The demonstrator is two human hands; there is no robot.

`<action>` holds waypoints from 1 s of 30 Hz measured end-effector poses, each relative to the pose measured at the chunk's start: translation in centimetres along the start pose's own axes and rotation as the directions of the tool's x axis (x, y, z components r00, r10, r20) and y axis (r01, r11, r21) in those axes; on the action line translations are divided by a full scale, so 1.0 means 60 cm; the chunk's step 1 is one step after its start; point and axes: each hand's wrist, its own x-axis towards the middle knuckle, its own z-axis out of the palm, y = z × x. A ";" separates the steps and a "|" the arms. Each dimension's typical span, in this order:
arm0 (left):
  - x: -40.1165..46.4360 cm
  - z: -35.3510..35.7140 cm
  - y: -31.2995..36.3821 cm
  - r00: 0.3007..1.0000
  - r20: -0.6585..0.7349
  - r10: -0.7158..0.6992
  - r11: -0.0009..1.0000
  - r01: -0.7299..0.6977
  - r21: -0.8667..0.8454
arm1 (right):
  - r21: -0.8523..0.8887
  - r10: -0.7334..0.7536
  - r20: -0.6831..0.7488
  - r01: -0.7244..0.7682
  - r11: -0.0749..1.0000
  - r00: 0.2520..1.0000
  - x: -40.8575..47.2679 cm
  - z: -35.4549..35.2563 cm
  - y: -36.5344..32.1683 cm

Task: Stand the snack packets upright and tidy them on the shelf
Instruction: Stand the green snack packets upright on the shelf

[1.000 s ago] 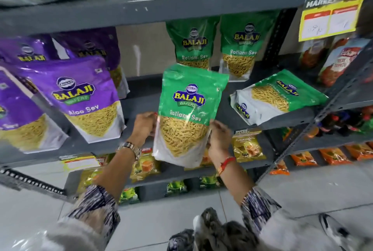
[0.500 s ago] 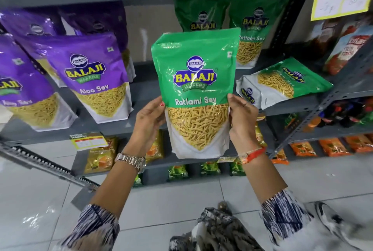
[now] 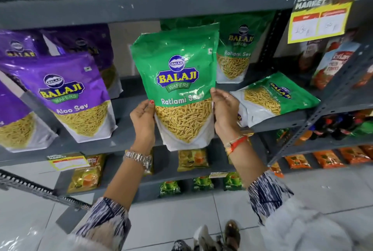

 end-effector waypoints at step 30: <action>-0.043 0.176 -0.106 0.936 0.136 0.325 0.889 -0.351 0.294 | -0.281 -0.349 -0.246 0.278 0.919 0.904 0.124 -0.121 0.027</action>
